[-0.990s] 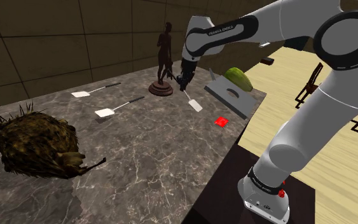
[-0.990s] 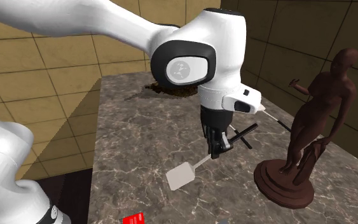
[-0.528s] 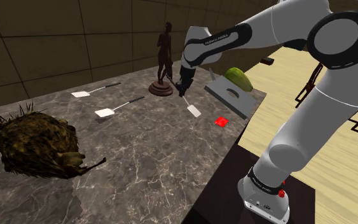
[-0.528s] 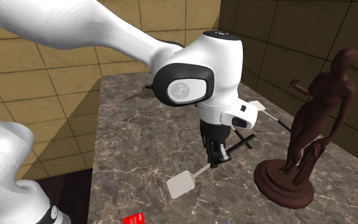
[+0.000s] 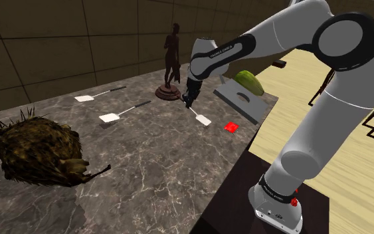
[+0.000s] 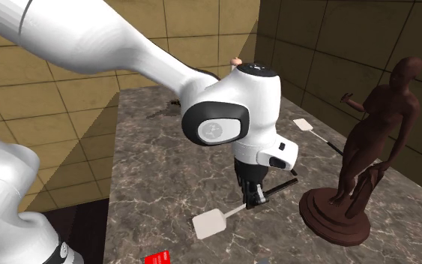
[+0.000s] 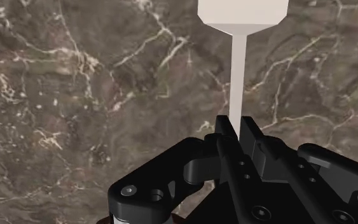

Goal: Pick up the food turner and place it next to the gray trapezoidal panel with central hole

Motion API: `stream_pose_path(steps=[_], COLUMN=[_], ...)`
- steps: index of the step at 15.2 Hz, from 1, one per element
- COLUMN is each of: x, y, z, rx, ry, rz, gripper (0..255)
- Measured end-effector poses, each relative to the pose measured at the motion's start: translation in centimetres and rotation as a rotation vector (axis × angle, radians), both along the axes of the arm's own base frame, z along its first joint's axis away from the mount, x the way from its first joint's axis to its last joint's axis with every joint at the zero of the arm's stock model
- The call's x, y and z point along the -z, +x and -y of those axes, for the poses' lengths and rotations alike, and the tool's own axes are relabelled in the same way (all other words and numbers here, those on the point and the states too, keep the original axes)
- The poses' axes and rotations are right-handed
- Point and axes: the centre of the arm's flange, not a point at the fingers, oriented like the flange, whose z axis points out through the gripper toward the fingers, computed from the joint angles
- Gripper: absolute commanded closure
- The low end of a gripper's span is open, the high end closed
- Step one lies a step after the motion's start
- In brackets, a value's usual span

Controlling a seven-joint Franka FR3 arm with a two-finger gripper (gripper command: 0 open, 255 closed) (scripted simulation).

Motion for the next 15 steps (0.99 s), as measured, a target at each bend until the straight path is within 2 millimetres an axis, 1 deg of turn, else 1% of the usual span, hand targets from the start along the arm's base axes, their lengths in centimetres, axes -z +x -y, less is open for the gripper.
stream_pose_path(steps=[3, 4, 9, 10, 15], x=[1.6, 1.9, 2.1, 2.1, 2.1], y=[0.0, 0.0, 0.0, 0.0, 0.0], z=[0.0, 0.0, 0.0, 0.0, 0.0], rx=[0.0, 0.0, 0.0, 0.0, 0.0], ry=[0.0, 0.0, 0.0, 0.0, 0.0], rz=[0.0, 0.0, 0.0, 0.0, 0.0], gripper=[255, 255, 255, 0, 0])
